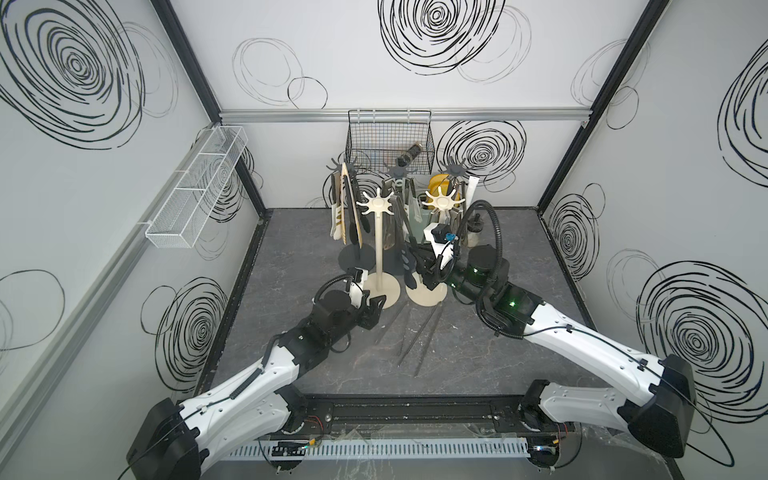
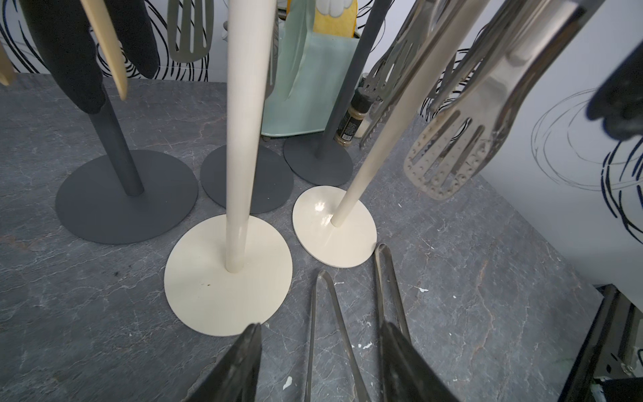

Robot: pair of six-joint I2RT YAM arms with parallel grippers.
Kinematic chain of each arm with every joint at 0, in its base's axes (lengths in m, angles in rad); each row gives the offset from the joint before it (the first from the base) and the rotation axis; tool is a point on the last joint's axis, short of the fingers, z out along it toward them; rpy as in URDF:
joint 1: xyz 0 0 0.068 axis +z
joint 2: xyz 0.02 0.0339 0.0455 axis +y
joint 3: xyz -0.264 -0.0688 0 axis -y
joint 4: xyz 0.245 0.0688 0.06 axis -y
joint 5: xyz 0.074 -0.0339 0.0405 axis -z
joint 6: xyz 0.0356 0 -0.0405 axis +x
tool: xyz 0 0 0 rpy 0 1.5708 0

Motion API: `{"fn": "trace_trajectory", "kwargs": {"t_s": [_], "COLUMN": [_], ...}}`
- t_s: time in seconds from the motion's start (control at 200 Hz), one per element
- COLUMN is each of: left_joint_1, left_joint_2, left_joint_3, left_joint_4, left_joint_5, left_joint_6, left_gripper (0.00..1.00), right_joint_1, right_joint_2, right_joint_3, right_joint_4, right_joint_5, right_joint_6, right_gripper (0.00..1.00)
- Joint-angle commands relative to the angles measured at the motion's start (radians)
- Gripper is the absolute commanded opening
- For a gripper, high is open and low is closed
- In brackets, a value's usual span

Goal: Hang food tongs on kitchen utensil racks
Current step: Hang the food tongs on the rack.

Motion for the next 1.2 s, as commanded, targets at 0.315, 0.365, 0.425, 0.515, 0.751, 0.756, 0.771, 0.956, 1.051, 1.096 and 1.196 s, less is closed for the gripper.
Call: {"fn": "trace_trajectory", "kwargs": {"t_s": [0.315,0.365,0.425,0.515,0.751,0.756,0.771,0.956,1.051,1.096,1.196], "left_joint_1": [0.023,0.024,0.026,0.028,0.030,0.030,0.030,0.030,0.030,0.030,0.031], "left_joint_2": [0.010,0.013,0.017,0.024,0.035,0.035,0.036,0.045,0.047,0.049,0.052], "left_joint_3": [-0.009,-0.009,-0.009,-0.008,-0.011,-0.011,-0.011,-0.015,-0.020,-0.022,-0.023], "left_joint_4": [0.057,0.061,0.063,0.066,0.076,0.076,0.076,0.087,0.094,0.097,0.100], "left_joint_5": [0.027,0.029,0.034,0.040,0.054,0.054,0.056,0.064,0.069,0.071,0.073], "left_joint_6": [-0.002,-0.004,-0.003,-0.005,-0.008,-0.008,-0.008,-0.010,-0.011,-0.011,-0.011], "left_gripper": [0.58,0.58,0.58,0.58,0.58,0.58,0.58,0.58,0.58,0.58,0.58], "right_joint_1": [0.000,0.000,-0.001,-0.003,-0.004,-0.003,-0.003,-0.003,-0.003,-0.003,-0.003], "right_joint_2": [0.068,0.080,0.093,0.112,0.135,0.136,0.136,0.146,0.157,0.164,0.187], "right_joint_3": [0.064,0.070,0.075,0.078,0.043,0.041,0.038,-0.018,-0.047,-0.059,-0.072], "right_joint_4": [0.089,0.087,0.088,0.092,0.126,0.126,0.128,0.155,0.167,0.170,0.172], "right_joint_5": [0.025,0.020,0.016,0.024,0.029,0.028,0.027,0.022,0.028,0.032,0.043], "right_joint_6": [0.024,0.027,0.030,0.040,0.069,0.069,0.071,0.100,0.115,0.120,0.130], "right_gripper": [0.00,0.00,0.00,0.00,0.00,0.00,0.00,0.00,0.00,0.00,0.00]}}
